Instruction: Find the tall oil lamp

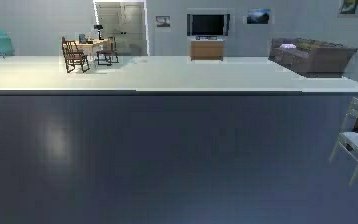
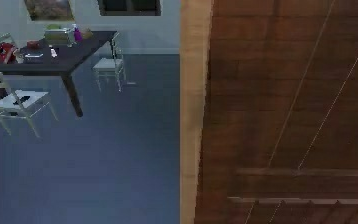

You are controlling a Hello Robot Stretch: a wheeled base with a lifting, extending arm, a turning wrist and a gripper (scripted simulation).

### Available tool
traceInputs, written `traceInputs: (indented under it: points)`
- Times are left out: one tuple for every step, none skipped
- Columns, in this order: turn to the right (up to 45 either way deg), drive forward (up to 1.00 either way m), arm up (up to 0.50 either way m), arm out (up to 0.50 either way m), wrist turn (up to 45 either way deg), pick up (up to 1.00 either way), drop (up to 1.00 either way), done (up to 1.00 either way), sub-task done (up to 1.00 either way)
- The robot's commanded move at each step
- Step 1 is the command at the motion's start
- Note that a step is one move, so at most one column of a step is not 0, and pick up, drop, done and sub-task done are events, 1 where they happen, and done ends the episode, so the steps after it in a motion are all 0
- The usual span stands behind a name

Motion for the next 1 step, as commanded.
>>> traceInputs:
  points:
    - [0.0,1.00,0.00,0.00,0.0,0.00,0.00,0.00,0.00]
